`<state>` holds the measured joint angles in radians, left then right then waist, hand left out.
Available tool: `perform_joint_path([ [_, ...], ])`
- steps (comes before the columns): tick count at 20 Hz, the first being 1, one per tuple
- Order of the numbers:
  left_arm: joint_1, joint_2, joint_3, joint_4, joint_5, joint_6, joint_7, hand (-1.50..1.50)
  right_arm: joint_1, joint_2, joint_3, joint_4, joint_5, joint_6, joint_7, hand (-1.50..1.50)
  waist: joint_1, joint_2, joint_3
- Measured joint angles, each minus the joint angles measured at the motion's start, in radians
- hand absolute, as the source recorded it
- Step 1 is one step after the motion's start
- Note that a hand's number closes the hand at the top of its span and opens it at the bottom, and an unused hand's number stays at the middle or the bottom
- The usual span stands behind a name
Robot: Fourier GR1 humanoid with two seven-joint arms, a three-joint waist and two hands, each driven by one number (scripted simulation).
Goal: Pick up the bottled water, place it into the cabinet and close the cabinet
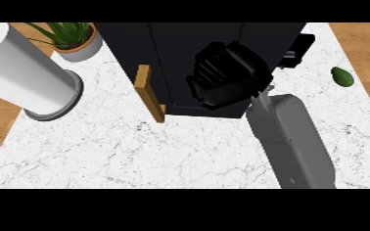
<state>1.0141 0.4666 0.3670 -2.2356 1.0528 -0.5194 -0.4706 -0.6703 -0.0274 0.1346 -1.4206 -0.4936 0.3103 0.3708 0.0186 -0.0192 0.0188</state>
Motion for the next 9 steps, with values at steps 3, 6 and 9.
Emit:
perform_joint_path([
  [3,0.000,0.004,0.013,0.003,0.016,-0.018,0.015,-1.50,-0.012,-0.008,0.010,0.021,-0.007,-0.002,-0.018,1.50,-0.002,-0.004,0.006],
  [6,0.004,0.001,0.018,-0.004,0.026,-0.025,0.029,-1.50,-0.022,-0.018,0.015,0.030,-0.048,0.009,-0.006,1.50,-0.002,-0.003,0.011],
  [9,-0.006,0.001,0.016,0.003,0.033,-0.025,0.046,-1.50,-0.029,-0.022,0.018,0.043,-0.068,0.028,-0.013,1.50,-0.006,-0.003,0.011],
])
